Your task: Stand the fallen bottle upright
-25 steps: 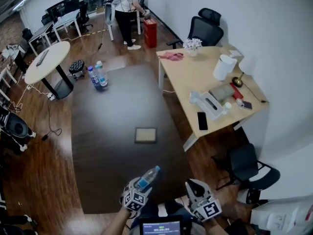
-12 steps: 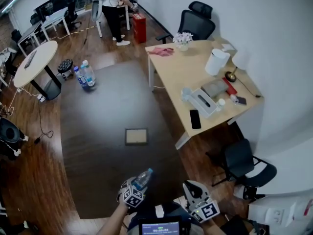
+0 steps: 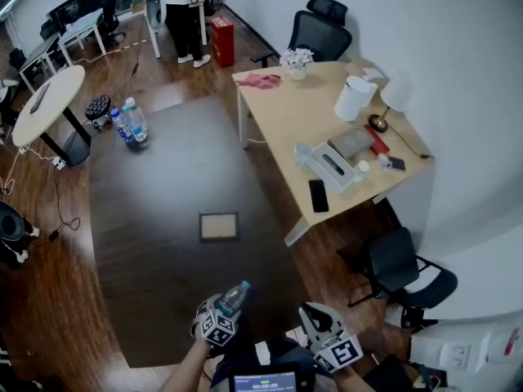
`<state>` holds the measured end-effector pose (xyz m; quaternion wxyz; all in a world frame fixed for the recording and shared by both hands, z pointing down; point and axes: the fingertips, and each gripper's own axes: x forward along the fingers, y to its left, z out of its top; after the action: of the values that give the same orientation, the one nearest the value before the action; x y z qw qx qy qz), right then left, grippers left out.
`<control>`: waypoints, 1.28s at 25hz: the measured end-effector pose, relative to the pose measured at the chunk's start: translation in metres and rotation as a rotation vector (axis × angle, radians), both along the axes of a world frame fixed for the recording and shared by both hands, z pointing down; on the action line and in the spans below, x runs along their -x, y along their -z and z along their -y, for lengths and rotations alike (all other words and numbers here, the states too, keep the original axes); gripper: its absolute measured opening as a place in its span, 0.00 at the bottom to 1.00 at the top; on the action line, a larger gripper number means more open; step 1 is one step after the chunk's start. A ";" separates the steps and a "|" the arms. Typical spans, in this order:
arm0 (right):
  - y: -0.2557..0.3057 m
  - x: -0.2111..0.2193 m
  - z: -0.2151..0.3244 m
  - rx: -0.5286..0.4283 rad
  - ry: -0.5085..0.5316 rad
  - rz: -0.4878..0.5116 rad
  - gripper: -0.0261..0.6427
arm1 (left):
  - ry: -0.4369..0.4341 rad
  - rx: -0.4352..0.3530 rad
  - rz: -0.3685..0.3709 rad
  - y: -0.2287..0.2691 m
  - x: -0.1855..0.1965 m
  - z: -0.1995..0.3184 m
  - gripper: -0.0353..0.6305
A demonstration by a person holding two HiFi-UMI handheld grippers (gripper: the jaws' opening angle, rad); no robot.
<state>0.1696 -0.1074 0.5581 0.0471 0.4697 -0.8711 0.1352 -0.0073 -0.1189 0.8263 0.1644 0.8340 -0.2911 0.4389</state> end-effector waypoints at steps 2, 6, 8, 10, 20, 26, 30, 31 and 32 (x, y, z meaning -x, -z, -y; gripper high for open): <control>-0.001 0.002 -0.001 0.005 0.001 -0.007 0.13 | -0.006 -0.015 -0.009 0.002 -0.002 0.001 0.52; -0.003 0.006 -0.003 -0.002 0.023 -0.028 0.13 | 0.034 -0.115 -0.167 0.032 -0.008 0.008 0.52; -0.003 0.009 -0.005 0.003 0.032 -0.032 0.13 | 0.051 -0.183 -0.311 0.055 -0.011 0.010 0.52; 0.000 0.015 -0.007 0.003 0.041 -0.027 0.12 | 0.039 -0.266 -0.424 0.076 -0.012 0.009 0.51; 0.000 0.041 -0.024 -0.012 0.115 -0.114 0.11 | 0.103 -0.415 -0.618 0.101 0.005 -0.005 0.51; -0.031 0.062 -0.026 0.014 0.150 -0.154 0.11 | 0.112 -0.447 -0.649 0.100 0.018 -0.025 0.51; -0.082 0.096 -0.026 0.039 0.075 -0.129 0.11 | 0.149 -0.456 -0.671 0.099 0.027 -0.026 0.51; -0.096 0.107 -0.030 0.054 0.071 -0.133 0.11 | 0.153 -0.463 -0.675 0.099 0.027 -0.026 0.51; -0.107 0.119 -0.035 0.069 0.080 -0.133 0.11 | 0.155 -0.475 -0.680 0.100 0.025 -0.024 0.51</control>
<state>0.0501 -0.0722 0.6647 0.1264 0.4404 -0.8791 0.1315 -0.0327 -0.0946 0.7262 0.0867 0.9217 -0.3754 0.0457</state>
